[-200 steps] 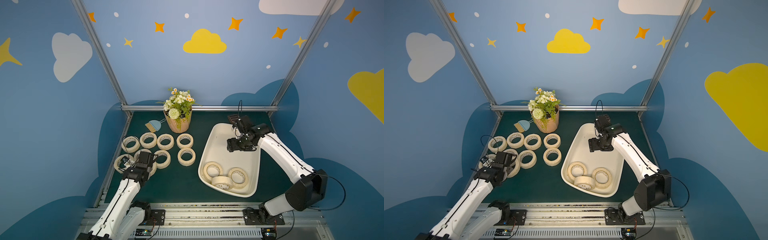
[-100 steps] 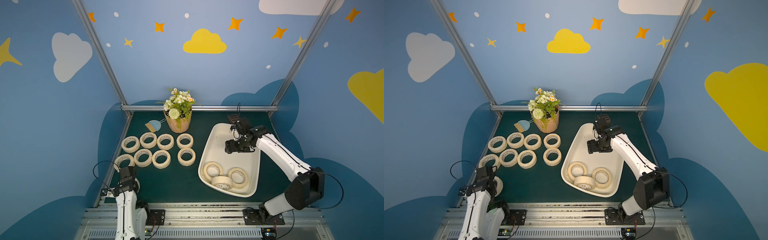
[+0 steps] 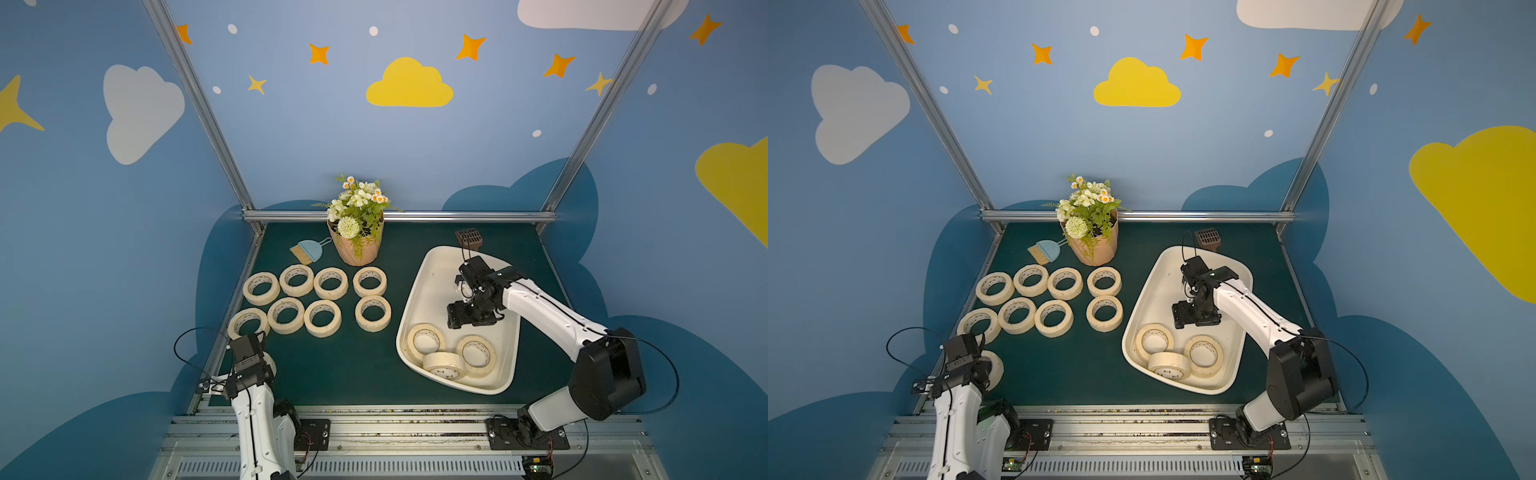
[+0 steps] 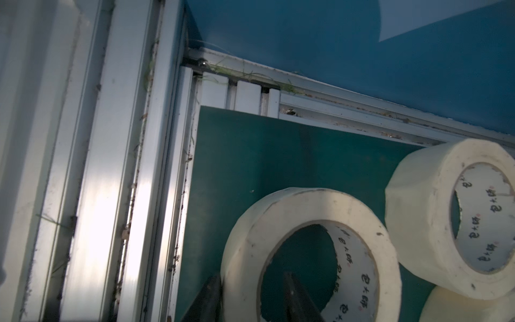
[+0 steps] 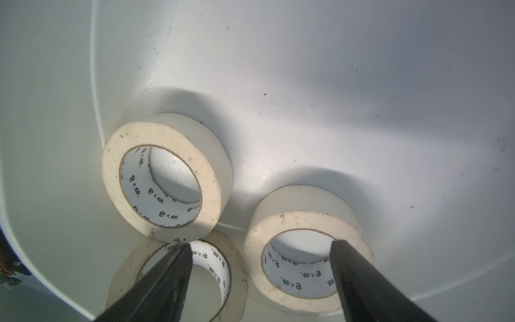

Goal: Take out the art tape in the storage box
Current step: Place the art tape at the center of the board, then pick up the art tape from the storage box.

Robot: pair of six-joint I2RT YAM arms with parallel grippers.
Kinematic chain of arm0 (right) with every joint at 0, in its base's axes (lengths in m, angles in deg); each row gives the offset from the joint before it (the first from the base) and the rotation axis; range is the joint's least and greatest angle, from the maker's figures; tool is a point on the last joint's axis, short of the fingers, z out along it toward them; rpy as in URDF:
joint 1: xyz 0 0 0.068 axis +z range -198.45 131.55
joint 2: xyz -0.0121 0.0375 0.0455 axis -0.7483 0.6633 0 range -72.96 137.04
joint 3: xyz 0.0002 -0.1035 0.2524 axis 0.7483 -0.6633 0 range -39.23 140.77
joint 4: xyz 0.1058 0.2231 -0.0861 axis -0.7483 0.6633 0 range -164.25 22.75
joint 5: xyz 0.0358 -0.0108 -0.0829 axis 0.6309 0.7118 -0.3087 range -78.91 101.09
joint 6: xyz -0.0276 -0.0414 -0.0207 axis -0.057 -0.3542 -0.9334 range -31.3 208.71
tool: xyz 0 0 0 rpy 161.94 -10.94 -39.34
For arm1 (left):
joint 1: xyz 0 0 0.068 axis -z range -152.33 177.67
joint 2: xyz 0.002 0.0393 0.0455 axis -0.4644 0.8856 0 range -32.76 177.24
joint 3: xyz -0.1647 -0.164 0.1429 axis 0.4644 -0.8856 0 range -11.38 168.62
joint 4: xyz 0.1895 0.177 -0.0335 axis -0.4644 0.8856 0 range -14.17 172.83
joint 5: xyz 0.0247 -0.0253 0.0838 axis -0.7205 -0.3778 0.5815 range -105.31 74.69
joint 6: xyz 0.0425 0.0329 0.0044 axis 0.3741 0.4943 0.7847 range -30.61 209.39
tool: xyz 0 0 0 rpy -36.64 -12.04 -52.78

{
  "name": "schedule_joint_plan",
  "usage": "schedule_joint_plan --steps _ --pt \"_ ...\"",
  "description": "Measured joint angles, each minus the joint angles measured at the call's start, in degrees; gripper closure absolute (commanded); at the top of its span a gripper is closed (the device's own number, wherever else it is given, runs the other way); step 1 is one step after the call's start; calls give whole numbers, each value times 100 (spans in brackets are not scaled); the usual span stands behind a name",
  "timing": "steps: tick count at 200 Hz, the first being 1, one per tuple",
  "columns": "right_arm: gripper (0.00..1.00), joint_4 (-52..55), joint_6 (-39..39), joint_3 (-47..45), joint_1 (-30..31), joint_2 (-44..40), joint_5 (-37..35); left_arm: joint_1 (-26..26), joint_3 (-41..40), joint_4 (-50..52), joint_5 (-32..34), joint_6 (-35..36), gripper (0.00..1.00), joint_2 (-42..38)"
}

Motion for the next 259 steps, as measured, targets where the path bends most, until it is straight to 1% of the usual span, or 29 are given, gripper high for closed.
schedule_joint_plan --steps 20,33,47,75,103,127,155,174,197,213,225,238,259 --pt "16 -87 39 -11 168 149 70 0 -13 -92 -35 90 24 -57" --pt "16 -179 61 -11 243 264 129 0 -13 -129 -55 157 18 -96" --pt "17 -264 85 7 308 428 201 0 -13 -164 -92 273 14 -179" --pt "18 -431 98 44 415 848 282 2 46 -162 -212 658 8 -516" --pt "22 -498 133 92 520 1193 341 72 323 -144 -431 1104 0 -1045" --pt "29 -588 170 208 603 1436 393 299 590 -328 -817 1537 0 -1314" --pt "43 -702 232 304 651 1685 450 765 918 -660 -1537 2026 1 -1056" --pt "53 -750 275 328 673 1799 457 1268 1145 -903 -1939 2293 4 -667" --pt "67 -678 286 385 680 1823 369 2155 1453 -1108 -2240 2599 4 -114" --pt "75 -529 306 501 680 1821 188 2916 1816 -1180 -2249 2848 4 350" --pt "79 -417 302 603 662 1810 20 3504 2127 -1233 -2199 3045 4 721" --pt "83 -306 282 728 610 1746 -177 4135 2531 -1244 -2079 3289 4 1161" --pt "93 -22 256 979 496 1580 -474 5051 3265 -1266 -1930 3716 3 1961"
